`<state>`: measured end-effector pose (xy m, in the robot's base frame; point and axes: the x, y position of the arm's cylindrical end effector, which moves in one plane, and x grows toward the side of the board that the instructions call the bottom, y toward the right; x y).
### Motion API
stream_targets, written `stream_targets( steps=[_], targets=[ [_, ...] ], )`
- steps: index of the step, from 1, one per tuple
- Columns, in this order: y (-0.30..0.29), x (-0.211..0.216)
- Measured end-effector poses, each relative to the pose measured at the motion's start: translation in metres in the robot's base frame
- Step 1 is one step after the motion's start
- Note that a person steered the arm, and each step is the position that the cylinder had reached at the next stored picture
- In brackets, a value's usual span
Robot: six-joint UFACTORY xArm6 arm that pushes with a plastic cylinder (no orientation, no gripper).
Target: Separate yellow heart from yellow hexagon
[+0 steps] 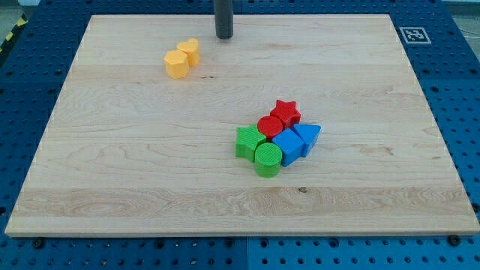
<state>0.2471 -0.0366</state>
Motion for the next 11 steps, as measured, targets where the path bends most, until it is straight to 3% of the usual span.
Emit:
stream_targets(
  steps=[1,4,5,6,7,11],
  targets=[
    [-0.009,-0.002],
    [-0.155,-0.045],
    [-0.177,-0.043],
    [-0.176,0.0],
    [-0.125,0.031],
    [-0.062,0.066]
  ],
)
